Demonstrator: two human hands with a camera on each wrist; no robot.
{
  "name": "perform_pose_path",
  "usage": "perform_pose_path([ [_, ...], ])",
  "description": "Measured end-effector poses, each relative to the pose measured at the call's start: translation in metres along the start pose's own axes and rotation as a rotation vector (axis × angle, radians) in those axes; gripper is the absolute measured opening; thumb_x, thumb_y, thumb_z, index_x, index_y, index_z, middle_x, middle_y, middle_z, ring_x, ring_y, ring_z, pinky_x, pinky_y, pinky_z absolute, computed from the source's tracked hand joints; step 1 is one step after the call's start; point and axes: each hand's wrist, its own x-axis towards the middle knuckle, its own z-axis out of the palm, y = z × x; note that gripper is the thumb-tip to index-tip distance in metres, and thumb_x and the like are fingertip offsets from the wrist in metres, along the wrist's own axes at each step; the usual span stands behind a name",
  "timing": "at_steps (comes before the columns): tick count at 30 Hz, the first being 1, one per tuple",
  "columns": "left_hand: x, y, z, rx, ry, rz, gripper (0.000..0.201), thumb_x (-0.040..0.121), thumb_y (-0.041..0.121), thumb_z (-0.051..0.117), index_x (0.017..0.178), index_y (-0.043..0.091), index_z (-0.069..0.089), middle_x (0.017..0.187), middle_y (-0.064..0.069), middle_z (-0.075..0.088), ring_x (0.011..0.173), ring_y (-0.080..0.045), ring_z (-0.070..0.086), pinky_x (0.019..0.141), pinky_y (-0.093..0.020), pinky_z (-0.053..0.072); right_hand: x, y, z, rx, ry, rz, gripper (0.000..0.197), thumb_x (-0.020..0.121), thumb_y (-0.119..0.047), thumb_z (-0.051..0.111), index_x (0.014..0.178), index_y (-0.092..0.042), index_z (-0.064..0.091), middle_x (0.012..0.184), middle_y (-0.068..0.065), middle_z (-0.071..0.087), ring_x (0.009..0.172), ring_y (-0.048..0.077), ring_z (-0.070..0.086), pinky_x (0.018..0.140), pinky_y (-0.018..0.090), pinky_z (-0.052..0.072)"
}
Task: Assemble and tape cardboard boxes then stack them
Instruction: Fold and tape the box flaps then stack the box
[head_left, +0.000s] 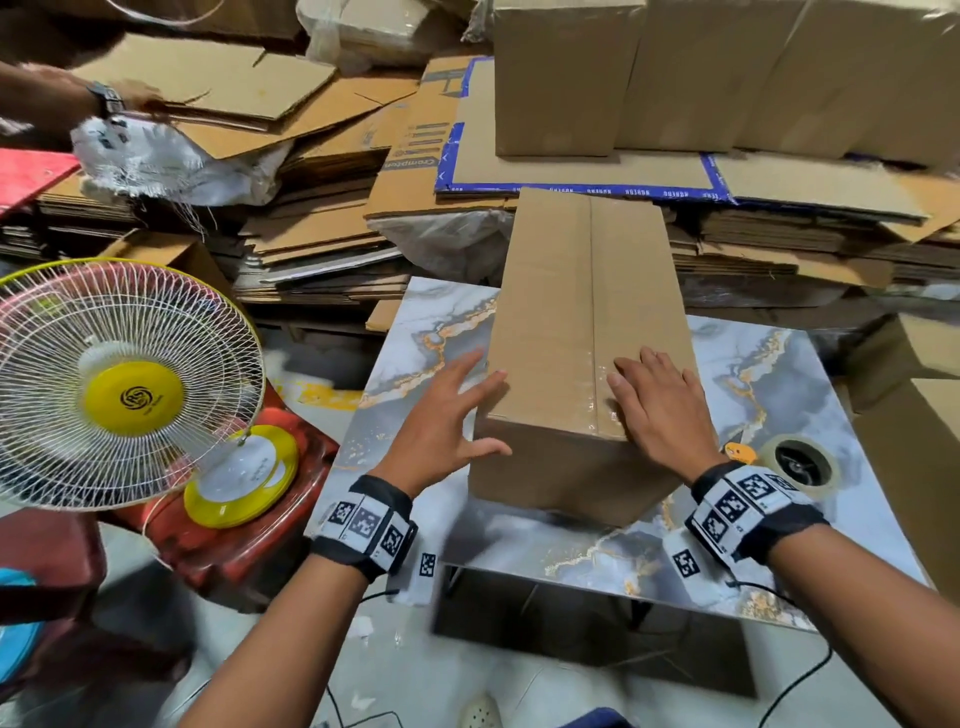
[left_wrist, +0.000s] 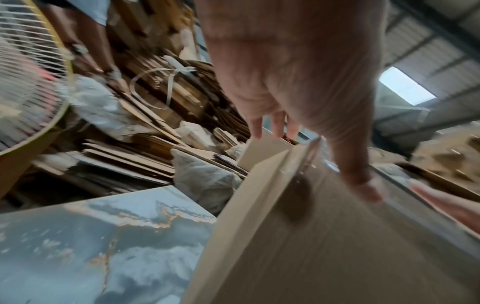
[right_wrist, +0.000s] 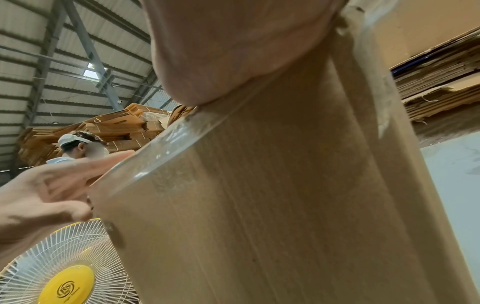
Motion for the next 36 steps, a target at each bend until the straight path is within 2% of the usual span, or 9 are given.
perform_pose_path([
  [2, 0.007, 0.008, 0.004, 0.068, 0.029, 0.14, 0.072, 0.087, 0.059, 0.066, 0.145, 0.019, 0.055, 0.161, -0.009, 0.035, 0.151, -0.027, 0.029, 0.118, -0.04, 0.032, -0.001, 0.0, -0.001, 0.015, -0.009, 0.01, 0.088, 0.092, -0.071, -0.003, 0.144, -0.023, 0.049, 0.158, 0.01, 0.039, 0.15, 0.027, 0.026, 0.12, 0.055, 0.019],
  [4, 0.015, 0.011, 0.011, 0.15, 0.009, 0.247, 0.061, 0.096, 0.057, 0.054, 0.141, 0.015, 0.059, 0.157, -0.013, 0.043, 0.148, -0.031, 0.035, 0.118, -0.045, 0.035, -0.001, -0.001, -0.001, 0.016, -0.009, 0.015, 0.089, 0.092, -0.072, -0.004, 0.145, -0.024, 0.049, 0.159, 0.01, 0.038, 0.151, 0.027, 0.025, 0.121, 0.055, 0.018],
  [9, 0.021, -0.017, 0.026, 0.229, 0.021, 0.422, 0.045, 0.104, 0.045, 0.051, 0.138, 0.017, 0.056, 0.142, -0.017, 0.058, 0.136, -0.036, 0.052, 0.105, -0.054, 0.048, 0.0, -0.003, 0.0, 0.005, -0.004, 0.008, 0.085, 0.093, -0.069, -0.002, 0.144, -0.024, 0.05, 0.159, 0.01, 0.038, 0.15, 0.027, 0.026, 0.121, 0.054, 0.018],
  [13, 0.022, -0.026, 0.026, 0.199, 0.01, 0.431, 0.054, 0.095, 0.049, 0.06, 0.14, 0.02, 0.05, 0.143, -0.015, 0.057, 0.136, -0.035, 0.052, 0.109, -0.052, 0.044, 0.0, -0.005, 0.002, -0.008, -0.007, -0.01, 0.086, 0.094, -0.073, -0.003, 0.141, -0.026, 0.051, 0.155, 0.009, 0.043, 0.148, 0.028, 0.03, 0.118, 0.056, 0.021],
  [16, 0.02, -0.026, 0.021, 0.223, -0.071, 0.429, 0.068, 0.089, 0.054, 0.065, 0.143, 0.015, 0.052, 0.149, -0.017, 0.051, 0.141, -0.036, 0.044, 0.115, -0.05, 0.037, -0.006, -0.005, -0.002, 0.016, -0.052, -0.11, 0.08, 0.092, -0.076, 0.011, 0.145, -0.028, 0.049, 0.162, 0.007, 0.033, 0.152, 0.024, 0.025, 0.122, 0.054, 0.017],
  [20, 0.016, -0.017, 0.024, 0.187, -0.03, 0.37, 0.061, 0.1, 0.055, 0.052, 0.142, 0.011, 0.057, 0.151, -0.014, 0.05, 0.145, -0.033, 0.04, 0.119, -0.047, 0.031, -0.015, -0.007, -0.008, -0.069, -0.088, -0.329, 0.088, 0.09, -0.079, 0.015, 0.149, -0.022, 0.047, 0.161, 0.009, 0.035, 0.149, 0.025, 0.032, 0.12, 0.051, 0.024],
  [25, 0.017, -0.018, 0.034, 0.233, 0.082, 0.397, 0.043, 0.101, 0.044, 0.056, 0.133, 0.016, 0.059, 0.14, -0.016, 0.06, 0.134, -0.035, 0.052, 0.109, -0.054, 0.044, -0.015, -0.012, -0.006, -0.274, -0.149, -0.397, 0.088, 0.097, -0.072, 0.001, 0.149, -0.018, 0.048, 0.155, 0.016, 0.044, 0.142, 0.035, 0.043, 0.112, 0.054, 0.037],
  [30, 0.021, -0.019, 0.027, 0.285, 0.011, 0.395, 0.051, 0.093, 0.051, 0.058, 0.132, 0.018, 0.059, 0.138, -0.015, 0.061, 0.13, -0.035, 0.055, 0.102, -0.054, 0.05, -0.01, -0.017, -0.001, -0.367, -0.22, -0.369, 0.082, 0.1, -0.068, 0.015, 0.139, -0.011, 0.058, 0.142, 0.02, 0.058, 0.127, 0.04, 0.058, 0.096, 0.056, 0.051],
  [36, 0.031, 0.018, 0.013, 0.359, -0.014, 0.37, 0.063, 0.099, 0.06, 0.046, 0.12, 0.005, 0.069, 0.121, -0.017, 0.065, 0.115, -0.034, 0.058, 0.096, -0.044, 0.049, -0.01, -0.013, 0.001, -0.432, -0.246, -0.401, 0.087, 0.094, -0.073, 0.022, 0.142, -0.008, 0.053, 0.145, 0.021, 0.053, 0.129, 0.043, 0.055, 0.097, 0.058, 0.049],
])
